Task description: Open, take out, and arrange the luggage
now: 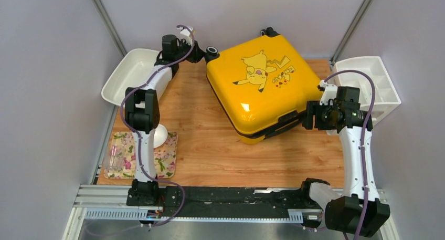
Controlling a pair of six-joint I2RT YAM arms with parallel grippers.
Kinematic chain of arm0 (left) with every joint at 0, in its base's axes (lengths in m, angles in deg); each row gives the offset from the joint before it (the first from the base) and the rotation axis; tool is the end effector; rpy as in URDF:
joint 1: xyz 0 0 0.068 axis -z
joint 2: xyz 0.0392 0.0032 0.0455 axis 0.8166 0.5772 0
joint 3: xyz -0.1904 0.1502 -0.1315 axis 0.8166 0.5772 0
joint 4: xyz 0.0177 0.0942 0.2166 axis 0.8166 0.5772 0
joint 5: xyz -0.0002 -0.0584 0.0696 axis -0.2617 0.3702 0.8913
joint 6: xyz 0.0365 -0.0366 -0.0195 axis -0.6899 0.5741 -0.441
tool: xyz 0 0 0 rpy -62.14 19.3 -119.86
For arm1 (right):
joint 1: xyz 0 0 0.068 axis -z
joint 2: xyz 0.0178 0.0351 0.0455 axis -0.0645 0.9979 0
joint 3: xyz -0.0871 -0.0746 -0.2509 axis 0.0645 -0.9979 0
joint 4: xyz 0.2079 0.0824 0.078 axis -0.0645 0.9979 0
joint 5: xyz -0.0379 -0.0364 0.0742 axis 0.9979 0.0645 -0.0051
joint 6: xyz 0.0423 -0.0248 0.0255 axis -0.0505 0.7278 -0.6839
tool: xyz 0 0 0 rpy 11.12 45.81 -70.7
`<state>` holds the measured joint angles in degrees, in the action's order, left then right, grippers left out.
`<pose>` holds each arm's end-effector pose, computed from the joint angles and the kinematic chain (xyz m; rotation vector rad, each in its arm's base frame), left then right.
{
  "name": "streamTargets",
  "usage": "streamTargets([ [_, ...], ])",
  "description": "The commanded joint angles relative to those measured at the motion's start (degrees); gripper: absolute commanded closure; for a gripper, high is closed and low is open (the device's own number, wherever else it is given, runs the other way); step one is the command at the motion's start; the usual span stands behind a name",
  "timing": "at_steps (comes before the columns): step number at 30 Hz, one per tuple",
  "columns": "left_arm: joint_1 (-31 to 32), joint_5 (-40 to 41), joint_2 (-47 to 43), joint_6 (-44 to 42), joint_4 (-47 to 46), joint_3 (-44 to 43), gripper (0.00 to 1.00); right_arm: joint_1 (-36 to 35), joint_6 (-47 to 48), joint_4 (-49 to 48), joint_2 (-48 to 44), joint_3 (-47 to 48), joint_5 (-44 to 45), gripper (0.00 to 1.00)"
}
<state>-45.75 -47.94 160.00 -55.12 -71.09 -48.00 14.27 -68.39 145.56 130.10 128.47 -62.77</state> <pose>0.5114 -0.1025 0.2720 0.4705 1.7700 -0.7362 0.1605 -0.0195 0.3243 -0.1035 2.5275 0.2121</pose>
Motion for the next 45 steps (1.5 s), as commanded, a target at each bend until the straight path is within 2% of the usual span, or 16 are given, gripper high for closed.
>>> streamTargets([
  [1, 2.7, -14.5, -6.7, -4.4, 11.8, 10.1, 0.62, 0.8, 2.7, -1.0, 0.2, 1.4, 1.0, 0.33],
  [3, 3.8, -15.9, -9.5, -6.0, 11.2, 15.1, 0.64, 1.1, 3.2, -1.7, 1.0, 1.5, 0.8, 0.33],
  [6, 5.3, -17.7, -13.5, -8.7, 13.5, 17.7, 0.65, 1.7, 4.2, -2.2, 2.4, 2.5, -0.4, 0.34],
  [12, 5.4, -16.2, -18.4, -8.6, 13.3, 24.7, 0.64, 1.0, 7.6, -2.5, 2.1, 9.1, -14.5, 0.39],
  [15, 3.5, -16.2, -22.1, -5.8, 11.8, 27.8, 0.62, -4.7, 5.5, -6.0, 2.0, 14.3, -13.0, 0.36],
  [18, 3.2, -17.3, -25.6, -10.9, 17.6, 30.1, 0.60, -12.4, 3.5, -9.7, 4.8, 18.5, -6.7, 0.37],
  [21, 2.4, -17.4, -29.9, -11.5, 16.9, 34.6, 0.53, -14.3, 8.7, -0.9, 9.2, 22.2, -9.5, 0.44],
  [22, 1.9, -19.3, -30.6, -12.8, 18.0, 35.1, 0.50, -14.2, 20.8, 7.4, 9.1, 22.1, -14.4, 0.45],
  [24, -0.1, -23.1, -32.2, -13.7, 18.9, 36.1, 0.41, -14.3, 32.6, 11.9, 5.3, 16.5, -15.8, 0.52],
  [25, -0.7, -25.4, -32.7, -13.7, 19.4, 36.3, 0.38, -14.1, 42.9, 13.2, 3.3, 13.8, -15.8, 0.56],
  [27, -2.0, -25.2, -33.3, -14.3, 20.4, 36.2, 0.38, -14.0, 54.4, 13.9, -2.9, 5.4, -16.9, 0.59],
  [29, -2.6, -24.0, -33.7, -14.4, 21.2, 35.8, 0.37, -14.3, 63.6, 12.0, -5.8, 0.9, -18.6, 0.59],
  [32, -3.4, -23.1, -33.7, -12.5, 20.9, 35.4, 0.37, -15.8, 70.8, 14.3, -6.5, -2.3, -20.4, 0.63],
  [36, -3.8, -22.2, -34.4, -10.3, 18.6, 36.8, 0.37, -18.2, 76.8, 13.5, -7.0, -7.4, -20.1, 0.60],
  [41, -3.8, -22.6, -34.5, -7.3, 14.3, 38.2, 0.37, -20.8, 78.9, 0.8, -5.5, -14.8, -16.6, 0.57],
  [45, -4.1, -22.3, -35.7, -7.8, 14.2, 39.2, 0.37, -22.2, 75.5, -8.2, -3.9, -17.3, -14.1, 0.53],
])
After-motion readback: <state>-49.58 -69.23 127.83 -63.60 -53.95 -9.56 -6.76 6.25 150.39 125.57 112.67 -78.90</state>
